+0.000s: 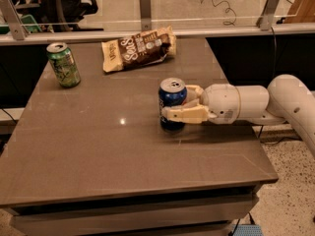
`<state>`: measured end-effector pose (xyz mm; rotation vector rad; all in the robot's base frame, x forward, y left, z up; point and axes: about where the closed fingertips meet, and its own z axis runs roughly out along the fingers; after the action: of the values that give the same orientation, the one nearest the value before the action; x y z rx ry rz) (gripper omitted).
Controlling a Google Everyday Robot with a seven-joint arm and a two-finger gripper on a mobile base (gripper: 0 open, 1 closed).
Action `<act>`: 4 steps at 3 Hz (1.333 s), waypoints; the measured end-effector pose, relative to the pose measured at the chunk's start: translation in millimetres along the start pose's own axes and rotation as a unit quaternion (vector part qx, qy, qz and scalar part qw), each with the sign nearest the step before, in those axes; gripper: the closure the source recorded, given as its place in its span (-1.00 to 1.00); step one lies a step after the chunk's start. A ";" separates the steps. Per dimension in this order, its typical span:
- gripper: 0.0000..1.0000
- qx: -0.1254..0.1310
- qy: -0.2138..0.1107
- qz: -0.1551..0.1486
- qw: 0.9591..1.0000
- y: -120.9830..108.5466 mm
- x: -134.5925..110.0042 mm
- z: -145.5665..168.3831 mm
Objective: Place pepsi can upright
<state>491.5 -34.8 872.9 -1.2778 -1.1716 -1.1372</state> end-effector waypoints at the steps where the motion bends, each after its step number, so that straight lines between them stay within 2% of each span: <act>1: -0.05 0.000 0.000 0.000 1.000 -0.2 0.6 -0.3; 3: -0.96 -0.004 -0.003 -0.001 1.000 -5.7 4.8 -4.4; 4: -1.00 -0.024 -0.009 -0.020 0.999 -13.5 28.8 -20.4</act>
Offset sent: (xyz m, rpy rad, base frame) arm -0.0090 -0.0118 0.0012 -0.0096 -0.0601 -0.0032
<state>480.2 -54.0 903.4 -1.3080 -1.1942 -1.1916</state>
